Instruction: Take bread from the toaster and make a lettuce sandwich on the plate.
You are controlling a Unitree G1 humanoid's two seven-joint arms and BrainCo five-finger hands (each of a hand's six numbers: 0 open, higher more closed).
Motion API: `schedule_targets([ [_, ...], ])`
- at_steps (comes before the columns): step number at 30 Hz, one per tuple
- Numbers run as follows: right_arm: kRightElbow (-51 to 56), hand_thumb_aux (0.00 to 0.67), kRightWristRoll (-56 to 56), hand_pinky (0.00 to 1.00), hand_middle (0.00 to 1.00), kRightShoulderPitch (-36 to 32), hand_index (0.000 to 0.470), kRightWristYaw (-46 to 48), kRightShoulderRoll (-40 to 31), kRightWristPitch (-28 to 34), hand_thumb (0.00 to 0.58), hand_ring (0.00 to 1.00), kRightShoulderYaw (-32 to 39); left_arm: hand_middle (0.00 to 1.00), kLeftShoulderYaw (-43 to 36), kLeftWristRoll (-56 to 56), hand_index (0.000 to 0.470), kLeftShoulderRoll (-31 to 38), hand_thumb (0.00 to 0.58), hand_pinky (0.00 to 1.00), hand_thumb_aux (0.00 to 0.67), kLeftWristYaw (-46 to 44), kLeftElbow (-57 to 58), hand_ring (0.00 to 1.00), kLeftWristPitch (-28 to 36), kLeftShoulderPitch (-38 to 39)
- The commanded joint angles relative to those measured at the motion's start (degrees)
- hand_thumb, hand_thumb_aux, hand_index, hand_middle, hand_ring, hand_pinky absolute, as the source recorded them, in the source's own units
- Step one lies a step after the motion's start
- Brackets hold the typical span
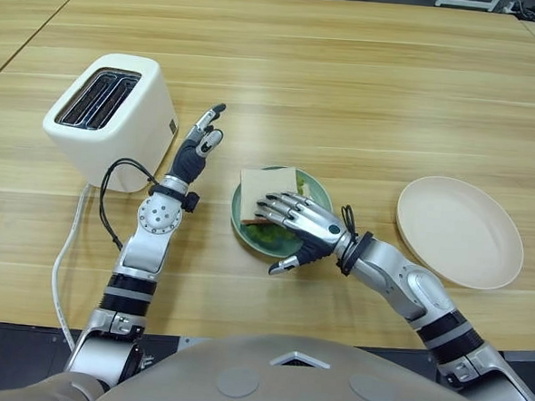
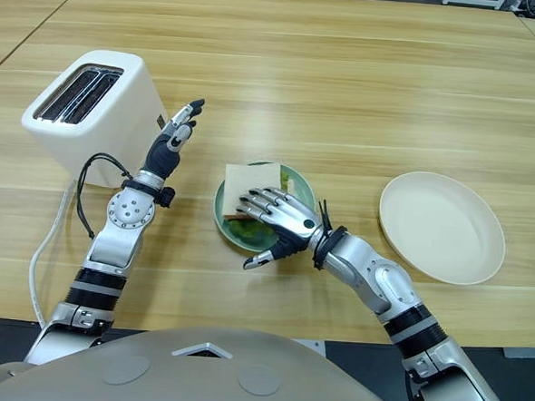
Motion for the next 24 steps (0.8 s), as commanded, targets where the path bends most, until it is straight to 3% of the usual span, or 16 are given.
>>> schedule_targets([
  [1, -3.29, 0.670, 17.60, 1.00, 1.00, 0.73, 0.470, -1.25, 2.86, -3.75, 0.580, 1.00, -6.37, 1.00, 1.50, -5.22, 0.282, 0.29, 0.487, 1.00, 0.402, -3.63, -1.95, 1.00, -1.60, 2.30],
  [2, -4.44, 0.670, 23.66, 1.00, 1.00, 1.13, 0.470, 0.34, 3.34, -4.04, 0.580, 1.00, -7.34, 1.00, 1.77, -6.76, 0.470, 0.40, 0.580, 1.00, 0.670, -4.87, -2.32, 1.00, -2.09, 2.68],
  [6, -7.83, 0.670, 41.24, 1.00, 1.00, 2.91, 0.470, 8.06, 2.22, -3.03, 0.580, 1.00, -9.23, 1.00, -0.09, -15.55, 0.470, 2.76, 0.580, 1.00, 0.670, -16.24, -4.92, 1.00, -3.73, 5.36],
  [9, -9.44, 0.670, 45.23, 1.00, 1.00, 5.18, 0.470, 15.11, -1.99, -2.60, 0.580, 1.00, -9.66, 1.00, -2.37, -24.47, 0.470, 6.58, 0.580, 1.00, 0.670, -28.38, -9.98, 1.00, -3.73, 9.33],
  [13, -8.08, 0.670, 30.09, 1.00, 1.00, 9.52, 0.470, 21.33, -9.77, -1.58, 0.580, 1.00, -7.57, 1.00, -8.44, -24.70, 0.470, 11.37, 0.580, 1.00, 0.670, -38.89, -12.67, 1.00, -3.47, 13.58],
  [16, -7.97, 0.670, 21.31, 1.00, 1.00, 12.38, 0.470, 24.01, -13.02, 1.73, 0.580, 1.00, -6.94, 1.00, -13.22, -19.49, 0.470, 13.43, 0.580, 1.00, 0.670, -41.91, -11.67, 1.00, -3.32, 14.76],
  [20, -7.53, 0.670, 12.39, 1.00, 1.00, 11.73, 0.470, 25.66, -12.51, 4.77, 0.580, 1.00, -4.45, 1.00, -17.28, -7.31, 0.470, 13.86, 0.580, 1.00, 0.670, -39.10, -5.71, 1.00, -5.03, 13.48],
  [24, -3.77, 0.670, 5.11, 1.00, 1.00, 8.17, 0.470, 22.92, -9.14, 3.06, 0.580, 1.00, 0.92, 1.00, -20.37, 3.34, 0.470, 13.57, 0.580, 1.00, 0.670, -34.78, 1.18, 1.00, -6.66, 11.39],
])
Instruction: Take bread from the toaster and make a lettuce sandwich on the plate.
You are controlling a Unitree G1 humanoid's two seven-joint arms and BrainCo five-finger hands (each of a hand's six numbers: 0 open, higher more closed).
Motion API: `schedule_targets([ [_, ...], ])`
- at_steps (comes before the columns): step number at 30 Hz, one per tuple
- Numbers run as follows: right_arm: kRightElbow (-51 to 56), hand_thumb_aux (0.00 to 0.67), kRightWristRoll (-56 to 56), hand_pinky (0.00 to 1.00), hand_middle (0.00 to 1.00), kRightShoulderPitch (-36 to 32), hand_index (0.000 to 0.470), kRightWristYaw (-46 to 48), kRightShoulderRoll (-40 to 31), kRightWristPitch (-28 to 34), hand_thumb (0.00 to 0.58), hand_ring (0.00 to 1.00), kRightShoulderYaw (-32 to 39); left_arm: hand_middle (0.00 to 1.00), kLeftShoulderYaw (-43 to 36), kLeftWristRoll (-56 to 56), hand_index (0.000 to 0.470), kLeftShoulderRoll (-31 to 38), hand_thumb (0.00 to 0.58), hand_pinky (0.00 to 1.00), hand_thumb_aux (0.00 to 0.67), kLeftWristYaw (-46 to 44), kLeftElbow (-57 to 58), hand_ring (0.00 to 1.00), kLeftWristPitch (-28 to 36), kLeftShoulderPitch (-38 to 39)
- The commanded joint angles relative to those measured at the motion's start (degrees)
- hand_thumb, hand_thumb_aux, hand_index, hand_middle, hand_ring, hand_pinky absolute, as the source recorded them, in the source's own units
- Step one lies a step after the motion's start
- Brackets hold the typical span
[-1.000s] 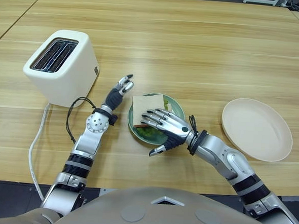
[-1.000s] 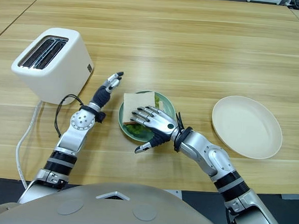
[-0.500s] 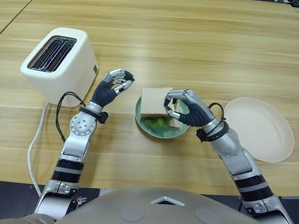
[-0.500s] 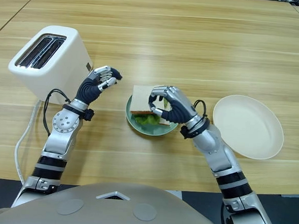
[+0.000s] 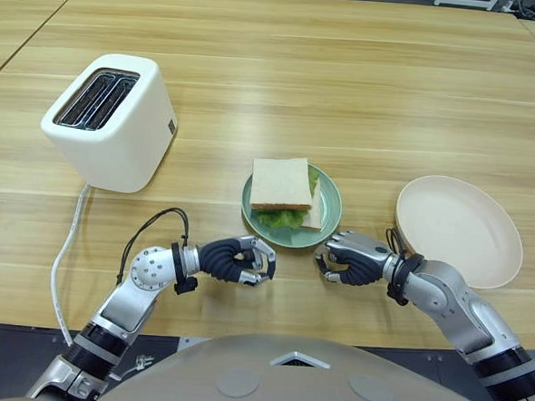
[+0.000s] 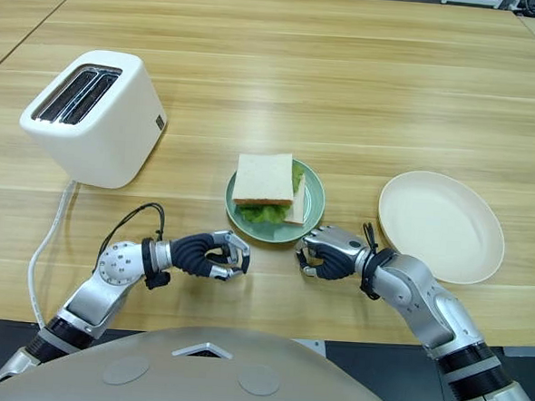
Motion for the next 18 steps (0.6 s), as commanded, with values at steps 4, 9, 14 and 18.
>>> schedule_targets([
  [4, 11.59, 0.670, -8.23, 1.00, 1.00, -7.29, 0.470, -10.23, 7.13, -6.09, 0.580, 1.00, 7.00, 1.00, -3.63, 15.49, 0.470, -0.03, 0.580, 1.00, 0.670, 9.58, 11.48, 1.00, -0.60, -4.27],
  [9, 18.60, 0.670, -9.20, 1.00, 1.00, -10.93, 0.470, -17.57, 9.06, -9.09, 0.580, 1.00, 7.19, 1.00, -3.76, 20.86, 0.470, -1.91, 0.580, 1.00, 0.670, 17.55, 16.97, 1.00, 3.32, -7.45],
  [14, 23.55, 0.670, -12.76, 1.00, 1.00, -15.58, 0.470, -26.40, 11.29, -9.08, 0.580, 1.00, 7.13, 1.00, -4.15, 24.11, 0.470, -4.09, 0.580, 1.00, 0.670, 23.85, 21.25, 1.00, 6.46, -9.85],
  [18, 27.13, 0.670, -13.96, 1.00, 1.00, -18.66, 0.470, -31.72, 12.69, -9.46, 0.580, 1.00, 7.02, 1.00, -4.22, 24.28, 0.470, -4.66, 0.580, 1.00, 0.670, 25.73, 23.10, 1.00, 6.50, -10.91],
])
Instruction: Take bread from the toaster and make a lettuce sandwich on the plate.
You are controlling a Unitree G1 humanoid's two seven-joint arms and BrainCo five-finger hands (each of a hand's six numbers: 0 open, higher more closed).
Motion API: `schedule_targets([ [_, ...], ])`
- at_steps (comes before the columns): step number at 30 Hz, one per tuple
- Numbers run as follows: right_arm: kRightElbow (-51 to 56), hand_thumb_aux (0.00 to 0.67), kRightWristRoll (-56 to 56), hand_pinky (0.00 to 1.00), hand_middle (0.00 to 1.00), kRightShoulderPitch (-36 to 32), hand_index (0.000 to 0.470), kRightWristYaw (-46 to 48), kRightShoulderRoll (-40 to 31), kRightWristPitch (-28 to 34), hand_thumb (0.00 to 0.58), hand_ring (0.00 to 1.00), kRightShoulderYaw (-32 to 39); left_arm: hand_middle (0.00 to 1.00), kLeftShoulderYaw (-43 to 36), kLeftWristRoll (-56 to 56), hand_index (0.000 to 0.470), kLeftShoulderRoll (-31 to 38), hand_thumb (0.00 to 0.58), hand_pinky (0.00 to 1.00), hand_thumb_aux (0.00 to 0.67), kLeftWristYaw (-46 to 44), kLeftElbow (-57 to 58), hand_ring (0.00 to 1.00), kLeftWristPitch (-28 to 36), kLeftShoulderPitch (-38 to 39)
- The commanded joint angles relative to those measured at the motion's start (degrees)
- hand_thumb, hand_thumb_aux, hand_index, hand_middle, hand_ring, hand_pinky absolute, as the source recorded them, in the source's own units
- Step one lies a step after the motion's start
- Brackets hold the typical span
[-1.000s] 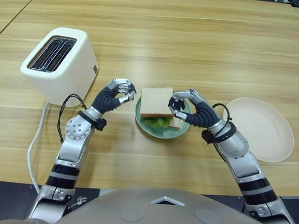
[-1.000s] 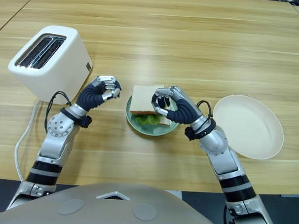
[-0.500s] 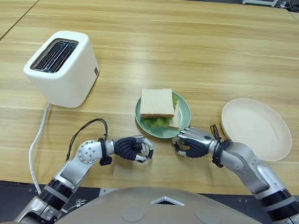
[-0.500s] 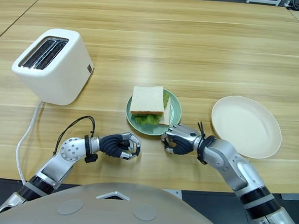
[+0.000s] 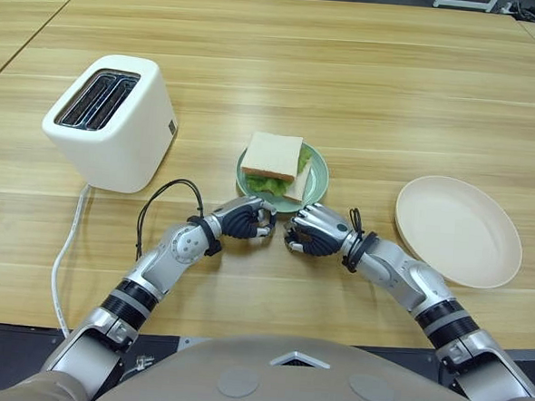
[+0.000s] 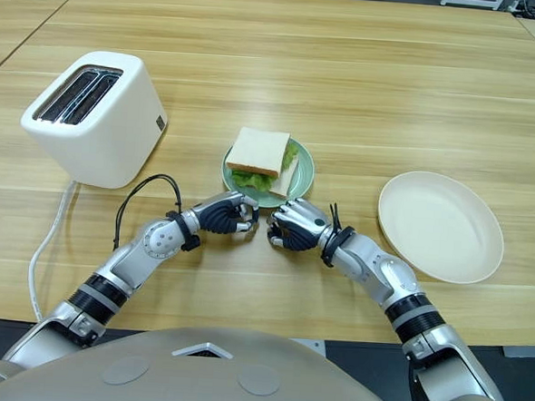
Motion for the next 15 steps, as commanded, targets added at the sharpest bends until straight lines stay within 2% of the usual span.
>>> schedule_targets([
  [1, 2.92, 0.670, -0.56, 1.00, 1.00, -2.90, 0.470, -3.98, 1.14, -0.44, 0.580, 1.00, -0.31, 1.00, -1.61, 3.44, 0.470, 1.15, 0.580, 1.00, 0.670, -0.85, 8.30, 1.00, 6.09, 3.08],
  [2, 2.68, 0.670, 0.12, 0.96, 0.96, -2.80, 0.470, -4.53, 1.11, -1.01, 0.580, 0.96, -0.53, 1.00, -1.51, 2.84, 0.470, 1.12, 0.580, 1.00, 0.670, -0.99, 8.29, 1.00, 5.61, 3.08],
  [3, 2.26, 0.670, 1.25, 0.81, 0.81, -2.60, 0.470, -5.04, 1.08, -1.71, 0.580, 0.81, -0.99, 1.00, -1.22, 1.48, 0.470, 1.04, 0.580, 1.00, 0.670, -1.59, 7.98, 1.00, 4.86, 3.21],
  [4, 1.21, 0.670, 2.67, 0.45, 0.45, -2.13, 0.470, -5.52, 0.98, -2.38, 0.580, 0.45, -1.80, 0.95, -0.62, -0.59, 0.470, 1.00, 0.580, 0.95, 0.670, -2.62, 7.05, 0.95, 4.19, 3.61],
  [5, -0.59, 0.617, 5.69, 0.11, 0.11, -1.25, 0.433, -5.54, 1.11, -3.39, 0.576, 0.11, -3.15, 0.00, 0.82, -3.44, 0.404, 0.97, 0.568, 0.00, 0.575, -3.46, 5.58, 0.00, 3.63, 4.00],
  [6, -2.40, 0.457, 8.78, 0.00, 0.00, -0.36, 0.321, -5.28, 1.28, -4.15, 0.521, 0.00, -4.48, 0.00, 2.47, -7.08, 0.065, 0.84, 0.148, 0.00, 0.092, -4.64, 3.89, 0.00, 3.20, 4.54],
  [7, -5.01, 0.373, 12.93, 0.00, 0.00, 0.92, 0.262, -4.57, 1.51, -4.78, 0.466, 0.00, -6.04, 0.00, 4.59, -13.15, 0.000, 0.86, 0.000, 0.00, 0.000, -7.07, 0.41, 0.00, 2.88, 5.78],
  [8, -8.12, 0.005, 17.77, 0.00, 0.00, 2.55, 0.004, -3.24, 1.68, -4.95, 0.009, 0.00, -7.41, 0.00, 6.72, -19.44, 0.000, 1.08, 0.000, 0.00, 0.000, -9.42, -3.72, 0.00, 2.36, 7.21],
  [11, -21.01, 0.000, 31.61, 0.00, 0.00, 9.38, 0.000, -1.29, 2.30, -3.81, 0.000, 0.00, -12.28, 0.00, 15.42, -38.51, 0.000, 0.05, 0.000, 0.00, 0.000, -12.12, -18.04, 0.00, -1.21, 12.45],
  [12, -24.44, 0.000, 34.93, 0.00, 0.00, 10.92, 0.000, -2.11, 3.56, -3.03, 0.000, 0.00, -14.46, 0.00, 18.27, -39.93, 0.000, -1.04, 0.000, 0.00, 0.000, -9.99, -20.73, 0.00, -3.41, 13.28],
  [15, -29.88, 0.000, 39.69, 0.00, 0.00, 12.69, 0.000, -5.14, 8.84, 1.12, 0.000, 0.00, -20.02, 0.00, 23.05, -32.17, 0.000, -6.14, 0.000, 0.00, 0.000, -0.37, -22.12, 0.00, -10.10, 13.60],
])
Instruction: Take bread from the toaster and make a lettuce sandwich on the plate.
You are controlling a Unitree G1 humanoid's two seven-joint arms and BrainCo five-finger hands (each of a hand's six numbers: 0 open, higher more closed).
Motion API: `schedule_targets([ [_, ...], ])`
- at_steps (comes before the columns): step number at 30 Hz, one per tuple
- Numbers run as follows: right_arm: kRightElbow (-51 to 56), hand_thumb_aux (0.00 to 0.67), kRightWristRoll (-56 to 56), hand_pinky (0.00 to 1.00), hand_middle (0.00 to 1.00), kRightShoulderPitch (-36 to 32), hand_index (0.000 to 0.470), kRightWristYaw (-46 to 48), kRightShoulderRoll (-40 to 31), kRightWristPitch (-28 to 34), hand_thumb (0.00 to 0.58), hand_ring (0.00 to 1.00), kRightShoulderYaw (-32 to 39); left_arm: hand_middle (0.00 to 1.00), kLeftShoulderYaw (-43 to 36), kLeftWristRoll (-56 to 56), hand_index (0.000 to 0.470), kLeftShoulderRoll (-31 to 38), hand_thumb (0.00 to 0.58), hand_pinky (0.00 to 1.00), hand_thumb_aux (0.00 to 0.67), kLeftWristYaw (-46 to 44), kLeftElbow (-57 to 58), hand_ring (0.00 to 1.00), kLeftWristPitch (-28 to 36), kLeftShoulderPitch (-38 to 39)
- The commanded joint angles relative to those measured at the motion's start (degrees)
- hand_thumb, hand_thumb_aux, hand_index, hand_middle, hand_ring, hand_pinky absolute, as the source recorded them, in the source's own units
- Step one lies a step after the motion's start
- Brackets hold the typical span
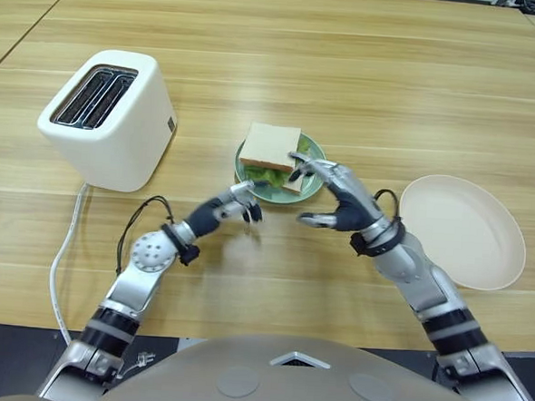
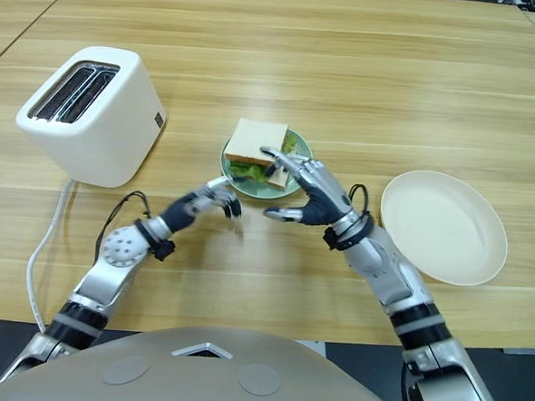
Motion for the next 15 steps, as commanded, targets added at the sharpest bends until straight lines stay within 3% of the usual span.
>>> schedule_targets([
  [1, -5.72, 0.000, 4.13, 0.00, 0.00, 1.58, 0.000, -1.64, 5.26, 4.99, 0.000, 0.00, -5.42, 0.00, 4.37, 8.99, 0.000, -6.29, 0.000, 0.00, 0.000, 10.35, -0.71, 0.00, -6.60, 0.12],
  [4, -2.89, 0.000, 1.23, 0.00, 0.00, 0.77, 0.000, -2.31, 6.88, 7.57, 0.000, 0.00, -7.80, 0.00, 3.96, 29.49, 0.000, -6.24, 0.000, 0.00, 0.000, 22.03, 9.22, 0.00, -11.10, -3.86],
  [5, -2.35, 0.000, 0.60, 0.00, 0.00, 0.76, 0.000, -3.19, 7.35, 7.74, 0.000, 0.00, -9.02, 0.00, 4.79, 31.05, 0.000, -6.26, 0.000, 0.00, 0.000, 23.77, 11.23, 0.00, -11.37, -4.87],
  [10, 0.68, 0.000, -0.19, 0.00, 0.00, 0.85, 0.000, -4.31, 8.49, 5.46, 0.000, 0.00, -12.04, 0.00, 10.56, 26.55, 0.000, -6.59, 0.000, 0.00, 0.000, 27.90, 14.16, 0.00, -10.27, -7.50],
  [15, 1.24, 0.000, 2.00, 0.00, 0.00, 1.29, 0.000, -1.78, 9.38, 5.96, 0.000, 0.00, -12.34, 0.00, 10.75, 27.49, 0.000, -6.45, 0.000, 0.00, 0.000, 28.58, 12.22, 0.00, -11.05, -6.14],
])
